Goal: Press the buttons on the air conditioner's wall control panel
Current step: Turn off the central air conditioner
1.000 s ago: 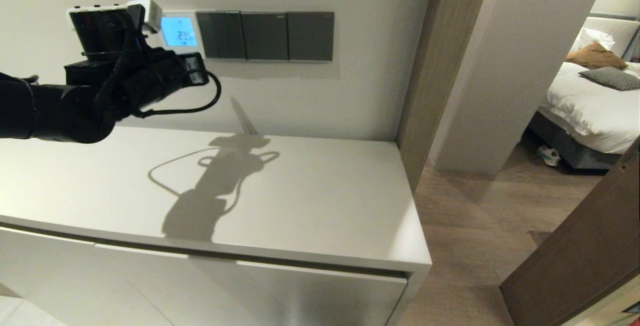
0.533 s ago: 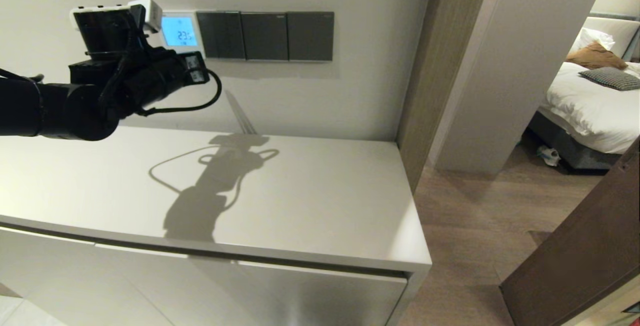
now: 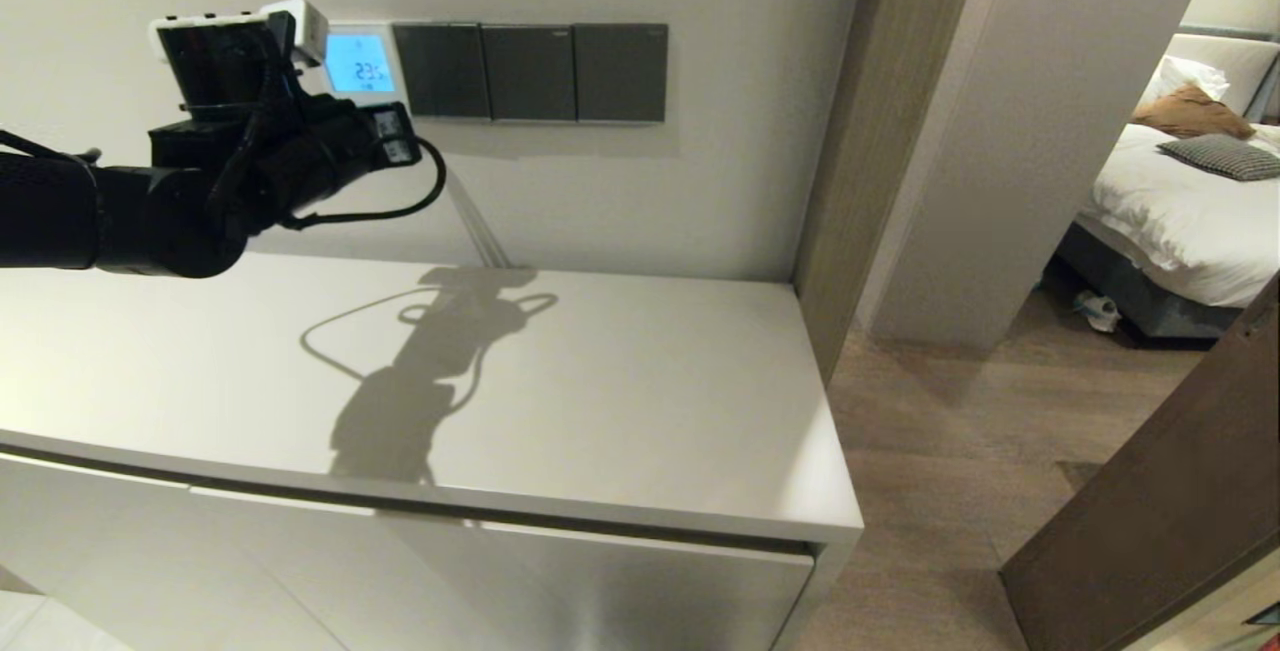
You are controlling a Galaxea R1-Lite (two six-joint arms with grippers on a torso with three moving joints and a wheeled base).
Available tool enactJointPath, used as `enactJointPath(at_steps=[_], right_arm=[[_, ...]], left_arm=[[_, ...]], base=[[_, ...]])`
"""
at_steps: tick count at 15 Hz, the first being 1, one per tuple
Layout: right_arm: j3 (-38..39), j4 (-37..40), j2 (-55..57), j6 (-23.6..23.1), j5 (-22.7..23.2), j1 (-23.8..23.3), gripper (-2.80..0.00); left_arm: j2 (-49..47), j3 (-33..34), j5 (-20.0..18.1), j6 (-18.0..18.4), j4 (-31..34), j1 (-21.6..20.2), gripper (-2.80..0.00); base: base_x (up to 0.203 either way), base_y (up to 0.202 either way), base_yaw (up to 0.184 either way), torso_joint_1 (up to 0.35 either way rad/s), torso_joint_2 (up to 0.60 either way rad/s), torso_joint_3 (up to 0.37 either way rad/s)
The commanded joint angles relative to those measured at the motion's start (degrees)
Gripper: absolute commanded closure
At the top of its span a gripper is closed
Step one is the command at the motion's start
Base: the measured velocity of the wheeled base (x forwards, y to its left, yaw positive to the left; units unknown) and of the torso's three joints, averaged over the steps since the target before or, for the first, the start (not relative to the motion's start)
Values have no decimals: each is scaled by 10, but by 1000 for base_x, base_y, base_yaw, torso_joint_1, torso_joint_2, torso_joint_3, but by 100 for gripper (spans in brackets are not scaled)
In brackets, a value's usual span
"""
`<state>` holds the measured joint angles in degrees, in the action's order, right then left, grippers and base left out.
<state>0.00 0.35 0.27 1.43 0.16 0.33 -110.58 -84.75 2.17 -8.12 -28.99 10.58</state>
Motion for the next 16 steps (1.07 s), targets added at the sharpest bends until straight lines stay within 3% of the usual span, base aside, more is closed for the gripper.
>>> enactJointPath(at_steps=[1, 8, 16], right_arm=[[1, 0, 1, 1, 0, 0, 0], [1, 0, 1, 0, 0, 0, 0], [1, 0, 1, 1, 0, 0, 0]], left_arm=[[-6, -7, 0, -3, -2, -4, 0], [-10, -13, 13, -6, -1, -8, 0], [79, 59, 8, -6, -3, -6, 0]], base=[[0, 0, 0, 0, 0, 0], [0, 0, 0, 0, 0, 0], [0, 0, 0, 0, 0, 0]])
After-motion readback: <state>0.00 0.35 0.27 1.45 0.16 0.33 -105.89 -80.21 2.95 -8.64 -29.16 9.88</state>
